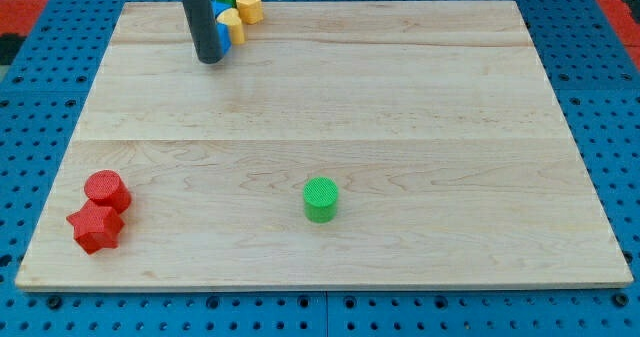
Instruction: Slide the green circle towards the red star
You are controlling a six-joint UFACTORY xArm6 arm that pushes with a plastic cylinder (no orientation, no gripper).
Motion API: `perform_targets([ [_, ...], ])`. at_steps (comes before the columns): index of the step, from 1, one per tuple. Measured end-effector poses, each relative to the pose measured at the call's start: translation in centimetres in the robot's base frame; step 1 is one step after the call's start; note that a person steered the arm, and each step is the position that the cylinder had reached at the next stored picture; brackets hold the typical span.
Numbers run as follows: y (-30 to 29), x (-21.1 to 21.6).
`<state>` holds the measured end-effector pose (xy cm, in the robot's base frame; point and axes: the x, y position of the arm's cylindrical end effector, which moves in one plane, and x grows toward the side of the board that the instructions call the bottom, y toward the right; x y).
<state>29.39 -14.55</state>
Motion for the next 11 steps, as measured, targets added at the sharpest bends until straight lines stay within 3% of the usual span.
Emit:
perform_targets([
  [3, -1.4, -0.5],
  [6, 4.4, 2.9],
  [11, 15.4, 13.8],
])
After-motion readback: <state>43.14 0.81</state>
